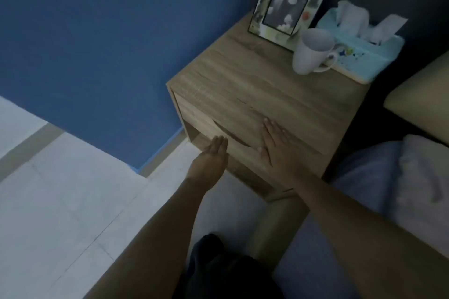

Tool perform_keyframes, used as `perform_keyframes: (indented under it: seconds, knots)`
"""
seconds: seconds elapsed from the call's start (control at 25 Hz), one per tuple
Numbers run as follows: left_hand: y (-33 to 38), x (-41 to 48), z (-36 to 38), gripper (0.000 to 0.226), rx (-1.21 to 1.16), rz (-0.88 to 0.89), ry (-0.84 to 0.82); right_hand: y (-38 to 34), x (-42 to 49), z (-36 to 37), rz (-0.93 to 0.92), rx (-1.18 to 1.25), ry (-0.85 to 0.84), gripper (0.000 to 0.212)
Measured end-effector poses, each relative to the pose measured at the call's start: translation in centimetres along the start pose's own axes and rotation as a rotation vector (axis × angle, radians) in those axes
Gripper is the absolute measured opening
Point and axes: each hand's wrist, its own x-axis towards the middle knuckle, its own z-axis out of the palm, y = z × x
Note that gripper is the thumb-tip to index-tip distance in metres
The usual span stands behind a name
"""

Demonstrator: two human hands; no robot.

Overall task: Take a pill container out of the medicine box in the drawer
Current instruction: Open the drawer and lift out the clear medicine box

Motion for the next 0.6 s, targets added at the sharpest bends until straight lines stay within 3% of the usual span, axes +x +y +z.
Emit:
perform_keyframes:
  seconds: [0.16,0.28,0.6]
  knots:
    - [-0.1,2.5,1.7,0.050,0.146,0.315,0.196,0.3,0.3,0.6,-0.021,-0.083,0.089,0.066]
    - [-0.3,3.4,2.4,0.050,0.170,0.335,0.146,0.7,0.4,1.0,-0.025,-0.099,0.099,0.065]
    - [-1.7,0.8,3.1,0.051,0.141,0.324,0.243,0.4,0.4,0.5,-0.020,-0.115,0.066,0.059]
